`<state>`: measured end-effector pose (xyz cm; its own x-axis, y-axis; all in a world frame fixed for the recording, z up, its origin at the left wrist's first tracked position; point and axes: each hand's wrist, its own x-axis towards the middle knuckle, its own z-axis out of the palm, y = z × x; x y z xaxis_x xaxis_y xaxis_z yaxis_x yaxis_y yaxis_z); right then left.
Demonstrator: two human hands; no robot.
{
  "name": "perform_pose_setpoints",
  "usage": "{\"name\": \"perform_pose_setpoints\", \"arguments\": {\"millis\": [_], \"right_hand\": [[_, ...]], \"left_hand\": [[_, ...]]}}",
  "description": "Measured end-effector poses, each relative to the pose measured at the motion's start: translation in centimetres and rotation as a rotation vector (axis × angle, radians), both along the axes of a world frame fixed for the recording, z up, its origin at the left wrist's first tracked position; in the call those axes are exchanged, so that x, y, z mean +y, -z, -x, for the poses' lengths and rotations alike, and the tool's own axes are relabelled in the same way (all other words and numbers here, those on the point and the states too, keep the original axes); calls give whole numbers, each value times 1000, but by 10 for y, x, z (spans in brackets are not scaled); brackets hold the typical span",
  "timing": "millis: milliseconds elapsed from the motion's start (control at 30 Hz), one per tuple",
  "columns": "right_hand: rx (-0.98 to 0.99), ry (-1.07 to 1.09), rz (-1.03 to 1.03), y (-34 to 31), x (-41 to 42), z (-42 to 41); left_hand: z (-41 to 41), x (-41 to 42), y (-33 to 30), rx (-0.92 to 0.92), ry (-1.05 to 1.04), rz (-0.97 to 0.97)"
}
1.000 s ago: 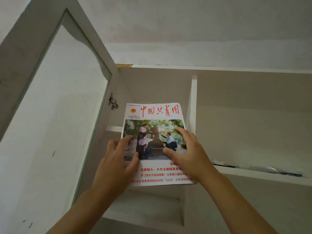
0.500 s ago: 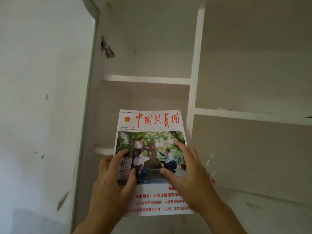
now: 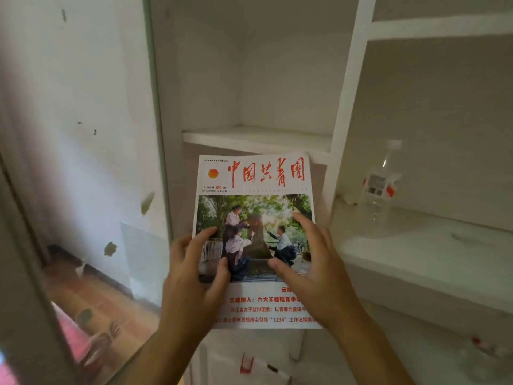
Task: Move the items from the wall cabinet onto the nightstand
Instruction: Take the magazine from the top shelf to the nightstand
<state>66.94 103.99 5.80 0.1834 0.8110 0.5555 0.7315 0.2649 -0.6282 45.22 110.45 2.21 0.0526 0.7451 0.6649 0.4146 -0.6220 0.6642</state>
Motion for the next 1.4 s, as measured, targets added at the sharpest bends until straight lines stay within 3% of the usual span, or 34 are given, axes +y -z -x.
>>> {"name": "perform_pose_setpoints", "arguments": {"millis": [300, 700, 1033, 1400], "right_hand": [[50, -86, 159, 88, -24, 24], [196, -184, 350, 162, -118, 104], [127, -385, 443, 179, -216, 253], [-25, -755, 355, 182, -308, 462]], "left_hand": [[30, -58, 67, 83, -135, 145], [117, -168, 133, 133, -171, 291], [264, -319, 164, 101, -397, 368], [439, -507, 152, 11, -783, 365]]}}
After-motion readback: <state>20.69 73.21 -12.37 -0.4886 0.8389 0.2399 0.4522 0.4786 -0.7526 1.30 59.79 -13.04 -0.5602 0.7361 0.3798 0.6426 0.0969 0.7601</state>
